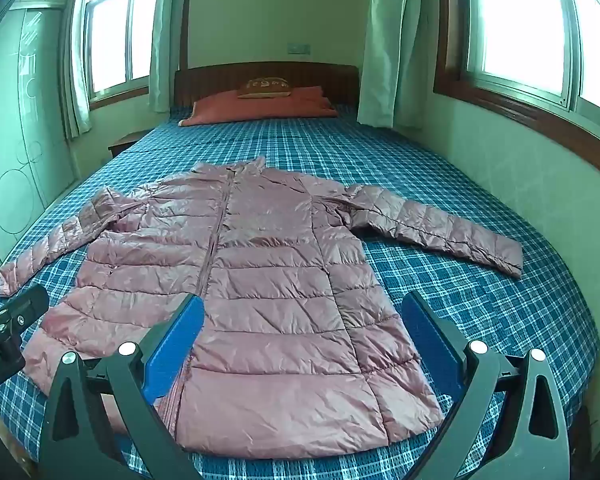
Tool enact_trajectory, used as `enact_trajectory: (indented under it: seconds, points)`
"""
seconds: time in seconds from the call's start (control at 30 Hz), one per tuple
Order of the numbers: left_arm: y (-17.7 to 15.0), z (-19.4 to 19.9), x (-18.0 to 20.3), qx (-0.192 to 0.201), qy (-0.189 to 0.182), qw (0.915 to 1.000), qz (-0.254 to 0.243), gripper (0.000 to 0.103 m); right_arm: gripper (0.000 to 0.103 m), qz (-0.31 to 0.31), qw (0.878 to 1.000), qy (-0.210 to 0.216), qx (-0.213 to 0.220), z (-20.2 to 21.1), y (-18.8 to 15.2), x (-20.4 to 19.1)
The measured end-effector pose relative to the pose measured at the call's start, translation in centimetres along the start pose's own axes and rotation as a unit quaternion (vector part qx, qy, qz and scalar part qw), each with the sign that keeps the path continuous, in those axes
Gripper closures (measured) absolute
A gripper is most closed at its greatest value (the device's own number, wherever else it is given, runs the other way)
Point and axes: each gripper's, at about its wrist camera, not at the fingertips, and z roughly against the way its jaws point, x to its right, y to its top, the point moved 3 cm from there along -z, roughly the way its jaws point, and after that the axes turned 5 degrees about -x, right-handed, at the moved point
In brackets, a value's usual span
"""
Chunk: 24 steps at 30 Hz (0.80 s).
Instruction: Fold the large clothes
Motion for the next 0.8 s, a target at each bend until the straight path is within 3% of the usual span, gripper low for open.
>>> enact_trajectory:
  seconds: [0.8]
  points:
    - [-0.3,-0.1,-1.1,-0.007,0.003,1.0000,0.005,0.002,0.005,0.000,1.000,0.001,-0.001,0.4,-0.3,-0.2]
